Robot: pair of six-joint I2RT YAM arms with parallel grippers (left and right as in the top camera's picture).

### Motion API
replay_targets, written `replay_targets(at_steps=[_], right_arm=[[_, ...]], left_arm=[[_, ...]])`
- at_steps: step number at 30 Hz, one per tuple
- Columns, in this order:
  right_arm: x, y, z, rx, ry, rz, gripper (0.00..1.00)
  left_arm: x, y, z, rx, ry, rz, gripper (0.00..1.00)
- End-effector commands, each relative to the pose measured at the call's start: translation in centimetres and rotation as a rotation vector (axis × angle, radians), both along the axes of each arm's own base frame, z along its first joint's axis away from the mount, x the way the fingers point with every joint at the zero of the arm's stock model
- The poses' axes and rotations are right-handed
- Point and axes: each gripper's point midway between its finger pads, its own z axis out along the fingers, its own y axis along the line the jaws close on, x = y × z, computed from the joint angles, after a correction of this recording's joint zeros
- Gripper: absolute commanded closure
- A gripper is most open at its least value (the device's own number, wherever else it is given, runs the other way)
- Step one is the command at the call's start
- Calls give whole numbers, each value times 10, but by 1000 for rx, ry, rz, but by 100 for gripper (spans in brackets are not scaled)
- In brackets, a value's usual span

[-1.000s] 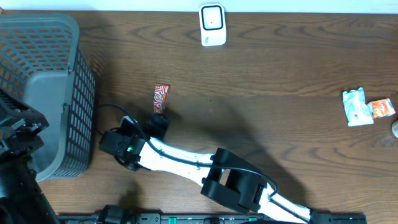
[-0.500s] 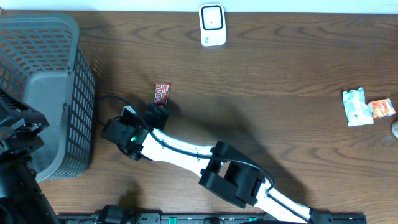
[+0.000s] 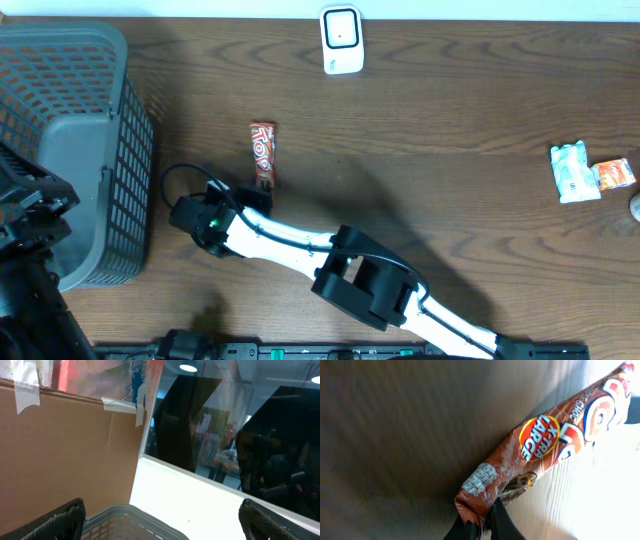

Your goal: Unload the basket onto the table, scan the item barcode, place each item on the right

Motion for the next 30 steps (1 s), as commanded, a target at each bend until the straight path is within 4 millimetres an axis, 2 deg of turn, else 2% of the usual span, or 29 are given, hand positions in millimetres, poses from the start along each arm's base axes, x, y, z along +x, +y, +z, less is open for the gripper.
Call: replay_targets(at_steps=[1, 3, 8, 14, 18, 21, 25, 28, 30], right_arm=[[-19, -5, -7, 57, 151, -57, 99], [-25, -5, 25, 103, 192, -70, 99], [-57, -9, 100, 312, 426, -113, 99], [-77, -39, 196, 669, 723, -236, 99], [-74, -60, 242, 885, 944, -209, 99], [-58, -77, 253, 1003, 1047, -234, 99], [-38, -96, 250, 1130, 1158, -270, 99], [-27, -108, 233, 1150, 1173, -327, 99], [-22, -118, 213, 1125, 1163, -379, 99]], left_arm=[[0, 1, -2, -7, -1, 3, 2], [0, 1, -2, -7, -1, 3, 2], [0, 1, -2, -7, -1, 3, 2], [0, 1, -2, -7, -1, 3, 2], [0, 1, -2, -7, -1, 3, 2], [0, 1, -2, -8, -1, 3, 2], [0, 1, -2, -8, -1, 3, 2], [0, 1, -2, -7, 1, 3, 2], [1, 1, -2, -7, 1, 3, 2]])
